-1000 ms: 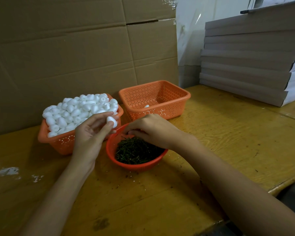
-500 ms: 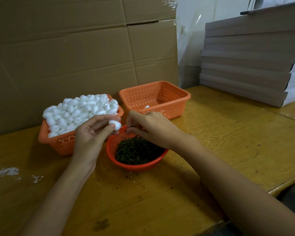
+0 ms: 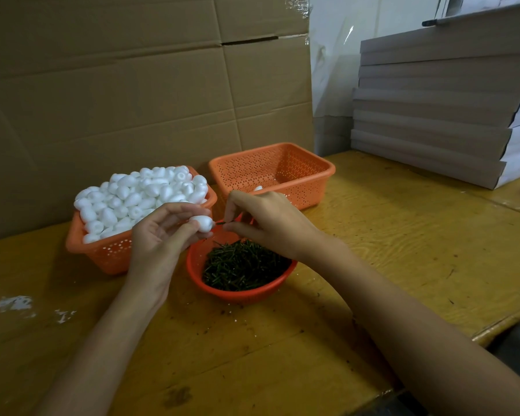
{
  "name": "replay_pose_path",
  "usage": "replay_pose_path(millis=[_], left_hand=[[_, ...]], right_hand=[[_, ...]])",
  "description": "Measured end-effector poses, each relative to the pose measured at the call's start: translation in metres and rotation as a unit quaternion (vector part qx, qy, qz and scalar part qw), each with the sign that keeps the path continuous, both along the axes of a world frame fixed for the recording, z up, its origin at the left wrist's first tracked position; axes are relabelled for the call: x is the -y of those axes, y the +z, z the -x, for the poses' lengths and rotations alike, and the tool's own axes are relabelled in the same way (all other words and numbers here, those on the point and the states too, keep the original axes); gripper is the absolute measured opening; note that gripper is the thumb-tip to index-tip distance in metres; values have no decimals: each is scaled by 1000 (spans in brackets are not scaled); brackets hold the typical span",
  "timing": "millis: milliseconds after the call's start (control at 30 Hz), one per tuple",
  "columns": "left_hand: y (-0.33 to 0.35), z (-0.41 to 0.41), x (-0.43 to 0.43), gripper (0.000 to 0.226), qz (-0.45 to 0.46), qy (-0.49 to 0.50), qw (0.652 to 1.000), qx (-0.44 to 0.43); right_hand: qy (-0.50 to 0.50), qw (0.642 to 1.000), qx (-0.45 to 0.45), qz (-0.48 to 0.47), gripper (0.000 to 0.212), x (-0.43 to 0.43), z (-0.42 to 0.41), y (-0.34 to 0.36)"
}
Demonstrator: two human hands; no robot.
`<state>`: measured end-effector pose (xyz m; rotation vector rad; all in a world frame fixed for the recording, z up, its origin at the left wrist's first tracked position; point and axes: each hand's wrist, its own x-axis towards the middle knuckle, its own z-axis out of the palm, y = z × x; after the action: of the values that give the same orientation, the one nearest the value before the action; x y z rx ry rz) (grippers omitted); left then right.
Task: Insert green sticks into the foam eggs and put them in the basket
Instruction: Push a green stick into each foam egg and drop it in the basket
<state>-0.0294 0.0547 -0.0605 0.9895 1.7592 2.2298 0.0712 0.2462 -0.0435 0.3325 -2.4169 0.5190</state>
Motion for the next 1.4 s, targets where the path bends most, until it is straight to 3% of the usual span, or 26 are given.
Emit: replay_pose_path(millis=[267,367,467,967,1200,1400], left_hand=[[-2,2,-1,17,-5,9,1000,3],[-2,2,-1,16,-10,10,1000,9],[-1,1,-1,17,-9,12,1000,12],[-2,3,0,20,-9,11,1000,20],[-1,3,0,16,-17,8,999,35],[0,1,0,14,-17,2,999,39]], right_hand=[[-20,1000,-18,-15,17,1,-2,1],[-32,999,-1,-28,27,0,-2,2],[-33,998,27,-54,22,-1,0,4],[-9,1000,2,-3,12,0,-1,0],[30,993,-10,114,9,1,0,1],[48,994,-15,96,13,0,2,-2]])
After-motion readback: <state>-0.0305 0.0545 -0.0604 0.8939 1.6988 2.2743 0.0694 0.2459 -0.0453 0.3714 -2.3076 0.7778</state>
